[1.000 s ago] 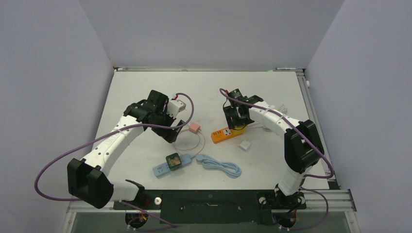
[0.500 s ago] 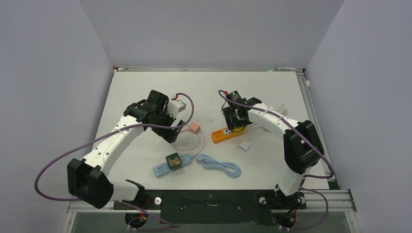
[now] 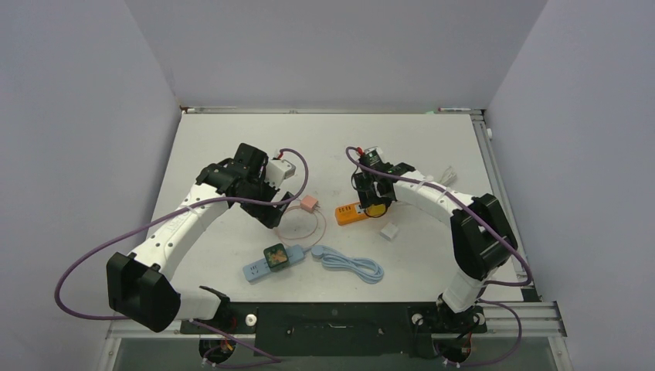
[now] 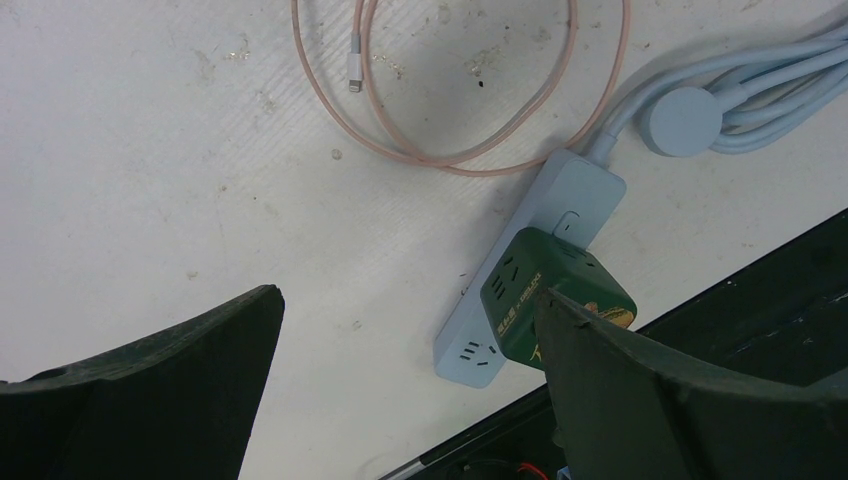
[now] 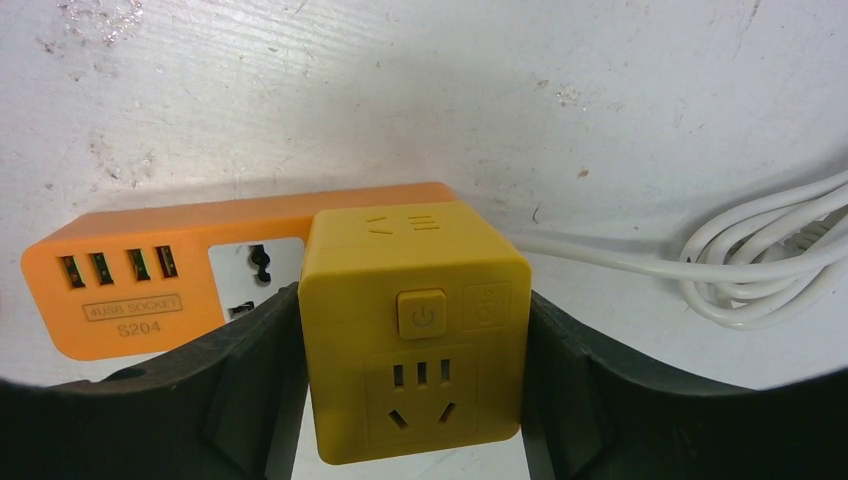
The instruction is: Insert the plug
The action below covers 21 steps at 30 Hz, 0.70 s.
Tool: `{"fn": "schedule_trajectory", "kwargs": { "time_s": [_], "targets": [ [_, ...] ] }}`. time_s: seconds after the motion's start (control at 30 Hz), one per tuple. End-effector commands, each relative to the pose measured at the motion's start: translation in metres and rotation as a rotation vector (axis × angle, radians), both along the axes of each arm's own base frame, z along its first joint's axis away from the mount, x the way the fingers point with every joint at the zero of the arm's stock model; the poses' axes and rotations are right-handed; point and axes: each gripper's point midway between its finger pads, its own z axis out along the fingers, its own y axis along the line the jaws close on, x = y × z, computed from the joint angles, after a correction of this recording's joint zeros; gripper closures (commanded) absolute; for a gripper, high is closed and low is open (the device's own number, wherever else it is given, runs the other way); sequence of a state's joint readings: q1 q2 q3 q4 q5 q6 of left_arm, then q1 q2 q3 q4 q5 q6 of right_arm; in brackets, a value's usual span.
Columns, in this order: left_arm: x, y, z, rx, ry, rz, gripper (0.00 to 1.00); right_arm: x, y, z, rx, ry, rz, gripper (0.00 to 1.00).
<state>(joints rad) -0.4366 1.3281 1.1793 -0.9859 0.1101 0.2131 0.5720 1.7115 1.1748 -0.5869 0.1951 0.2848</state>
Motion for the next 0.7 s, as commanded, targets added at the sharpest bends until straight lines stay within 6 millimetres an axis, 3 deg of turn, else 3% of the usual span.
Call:
{"fn": "schedule_trajectory", "kwargs": {
  "time_s": [0.0,0.07,0.1,0.27,0.43,0.47,0.5,0.67],
  "targets": [
    [0.007,-0.003,0.020,-0.034,-0.049,-0.007,0.06,-0.040,-0.015,-0.060,-0.080,0.202,-0.026,0.95],
    [0.007,-0.002,0.019,-0.029,-0.050,-0.004,0.05,-0.038,-0.015,-0.055,-0.081,0.199,-0.026,0.93],
    [0.007,-0.002,0.019,-0.027,-0.051,-0.003,0.05,-0.037,-0.014,-0.052,-0.078,0.195,-0.025,0.88],
    [0.011,-0.002,0.018,-0.032,-0.059,0.003,0.00,-0.020,0.000,-0.009,0.000,0.122,-0.019,0.35],
    [0.018,-0.006,0.010,-0.026,-0.047,-0.034,0.04,0.008,0.021,0.058,0.113,-0.006,-0.004,0.01],
    [0.020,-0.007,0.010,-0.025,-0.049,-0.044,0.04,0.010,0.023,0.067,0.128,-0.015,0.001,0.09],
    [0.023,-0.007,0.008,-0.014,-0.052,-0.064,0.04,0.013,0.026,0.079,0.146,-0.035,0.005,0.10],
    [0.040,-0.006,0.010,-0.034,-0.029,-0.035,0.04,0.026,0.043,0.137,0.257,-0.140,0.043,0.10]
  ]
}}
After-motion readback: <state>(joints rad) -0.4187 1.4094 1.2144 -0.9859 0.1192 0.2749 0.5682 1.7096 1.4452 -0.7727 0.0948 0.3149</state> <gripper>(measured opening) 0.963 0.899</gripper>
